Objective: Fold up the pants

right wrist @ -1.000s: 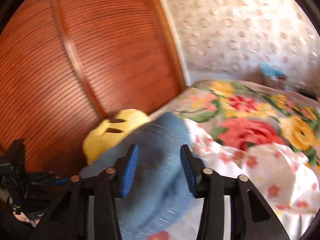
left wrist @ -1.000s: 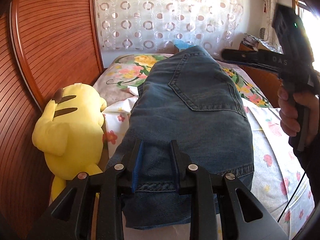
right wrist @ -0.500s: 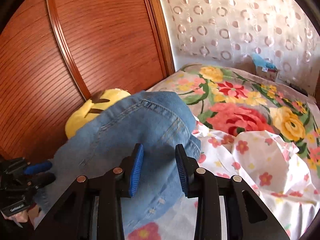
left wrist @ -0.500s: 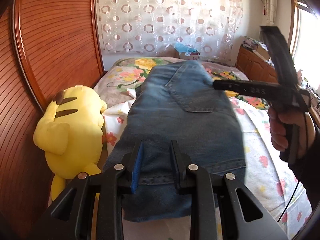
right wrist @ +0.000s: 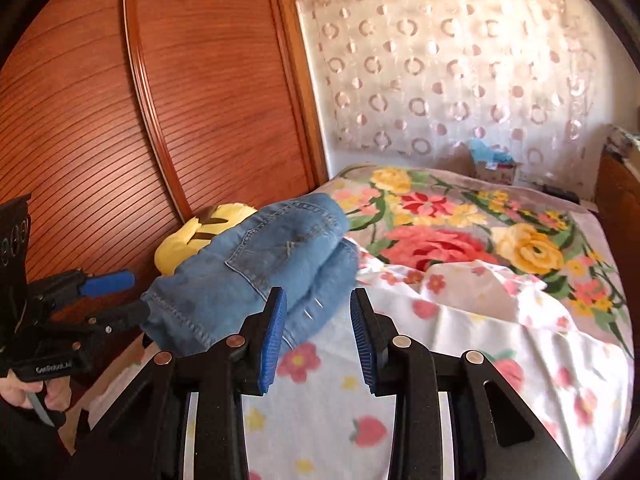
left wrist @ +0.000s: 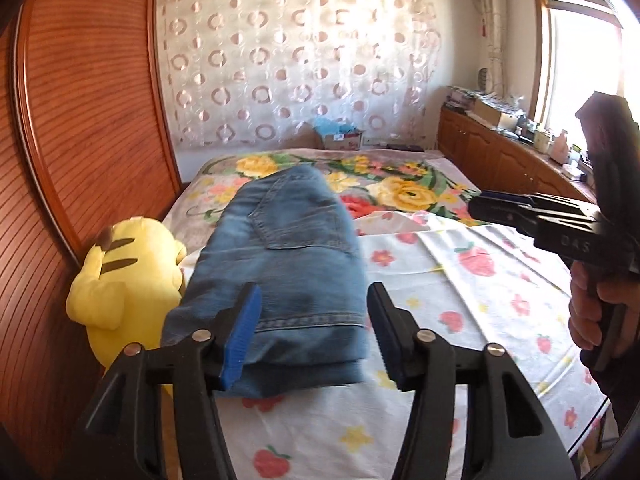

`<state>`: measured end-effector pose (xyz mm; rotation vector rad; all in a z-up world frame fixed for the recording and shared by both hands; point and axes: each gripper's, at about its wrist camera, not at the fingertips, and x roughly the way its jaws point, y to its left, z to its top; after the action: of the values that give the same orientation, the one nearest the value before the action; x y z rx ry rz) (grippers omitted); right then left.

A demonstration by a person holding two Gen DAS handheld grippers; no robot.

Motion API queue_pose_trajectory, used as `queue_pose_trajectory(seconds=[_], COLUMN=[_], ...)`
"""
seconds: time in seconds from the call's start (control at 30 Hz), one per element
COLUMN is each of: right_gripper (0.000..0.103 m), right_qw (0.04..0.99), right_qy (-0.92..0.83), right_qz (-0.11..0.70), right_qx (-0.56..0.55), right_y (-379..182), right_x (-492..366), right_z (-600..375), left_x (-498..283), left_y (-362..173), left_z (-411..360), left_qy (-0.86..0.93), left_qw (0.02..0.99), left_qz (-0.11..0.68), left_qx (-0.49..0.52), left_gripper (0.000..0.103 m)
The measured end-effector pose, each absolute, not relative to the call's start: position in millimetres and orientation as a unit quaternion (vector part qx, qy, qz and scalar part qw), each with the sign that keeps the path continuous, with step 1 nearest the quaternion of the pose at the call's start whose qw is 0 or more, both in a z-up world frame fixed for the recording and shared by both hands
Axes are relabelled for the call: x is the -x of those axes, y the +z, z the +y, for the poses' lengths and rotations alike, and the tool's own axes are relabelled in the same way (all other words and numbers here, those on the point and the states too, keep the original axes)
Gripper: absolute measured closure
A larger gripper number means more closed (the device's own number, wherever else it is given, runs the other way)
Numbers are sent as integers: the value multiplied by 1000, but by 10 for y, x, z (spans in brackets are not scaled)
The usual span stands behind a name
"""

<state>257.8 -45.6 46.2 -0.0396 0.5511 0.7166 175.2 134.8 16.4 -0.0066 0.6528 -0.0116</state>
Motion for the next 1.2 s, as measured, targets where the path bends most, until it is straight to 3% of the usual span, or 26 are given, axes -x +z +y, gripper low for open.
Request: queue_pose_trajectory(seconds=[0.13, 0.3, 0.43, 0.53, 0.87, 1.2], right_gripper=[69, 69, 69, 69, 44, 41], right_qw=[909, 920, 926, 930, 952, 968], right_qy=[329, 306, 290, 277, 226, 183], right_qz=[255, 245, 242, 241, 209, 171], right_qx=[14, 16, 14, 11, -4, -2], right_y=[539, 575, 558, 555, 684, 914], right_x=[-2279, -1894, -1621, -1438, -656, 90], right_z=[-747, -1017, -1198, -1283, -1645, -1810], left_x=[-1616, -1470, -1355, -1259, -906, -468], left_y=[263, 345, 407, 456, 574, 811], left_z=[1130, 916, 741, 636, 233, 49], left_qy=[-27, -47, -48, -49, -37, -43], left_qw=[952, 954, 958, 961, 965, 974], left_qz=[305, 294, 283, 273, 258, 222], left_qx=[-5, -8, -10, -6, -28, -2], left_gripper=[24, 19, 5, 5, 5, 5])
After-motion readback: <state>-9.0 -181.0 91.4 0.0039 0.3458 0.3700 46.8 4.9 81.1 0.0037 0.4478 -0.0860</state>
